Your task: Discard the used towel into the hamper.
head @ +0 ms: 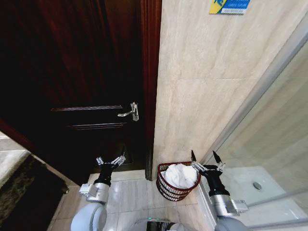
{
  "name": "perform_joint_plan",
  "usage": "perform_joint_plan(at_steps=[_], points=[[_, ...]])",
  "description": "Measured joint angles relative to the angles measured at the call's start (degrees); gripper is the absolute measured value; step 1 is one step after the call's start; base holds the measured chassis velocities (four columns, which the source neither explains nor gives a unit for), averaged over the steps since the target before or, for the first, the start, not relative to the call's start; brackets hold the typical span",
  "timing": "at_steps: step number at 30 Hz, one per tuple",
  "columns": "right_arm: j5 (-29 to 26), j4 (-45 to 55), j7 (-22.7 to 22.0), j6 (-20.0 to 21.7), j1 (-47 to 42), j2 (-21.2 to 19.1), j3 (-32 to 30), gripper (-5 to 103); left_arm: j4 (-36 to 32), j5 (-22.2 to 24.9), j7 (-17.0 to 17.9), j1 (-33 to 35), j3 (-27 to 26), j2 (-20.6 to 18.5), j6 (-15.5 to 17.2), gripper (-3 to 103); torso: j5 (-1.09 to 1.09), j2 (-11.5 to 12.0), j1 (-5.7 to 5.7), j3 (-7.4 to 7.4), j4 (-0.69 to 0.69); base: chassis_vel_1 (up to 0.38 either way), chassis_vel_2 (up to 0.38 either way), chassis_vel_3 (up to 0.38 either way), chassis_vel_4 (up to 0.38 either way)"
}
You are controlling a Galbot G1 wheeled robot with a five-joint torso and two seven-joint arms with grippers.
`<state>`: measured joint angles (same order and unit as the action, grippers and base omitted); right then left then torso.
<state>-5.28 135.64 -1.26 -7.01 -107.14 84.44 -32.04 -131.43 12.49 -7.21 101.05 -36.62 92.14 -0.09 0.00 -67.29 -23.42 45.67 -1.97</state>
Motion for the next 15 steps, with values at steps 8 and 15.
perform_joint_plan(at_steps=[8,15], points=[[0.00,-0.04,0.00,-0.02,0.01,0.00,-0.01,100,0.00,0.00,0.00,0.00,0.00,0.00,0.00,100,0.00,0.00,0.00,0.00,0.01,-0.036,-0.035,-0.039,-0.030],[0.00,-0.05,0.00,-0.02,0.01,0.00,-0.01,100,0.00,0.00,0.00,0.00,0.00,0.00,0.00,100,0.00,0.00,0.00,0.00,0.01,0.000,0.000,0.000,0.000]])
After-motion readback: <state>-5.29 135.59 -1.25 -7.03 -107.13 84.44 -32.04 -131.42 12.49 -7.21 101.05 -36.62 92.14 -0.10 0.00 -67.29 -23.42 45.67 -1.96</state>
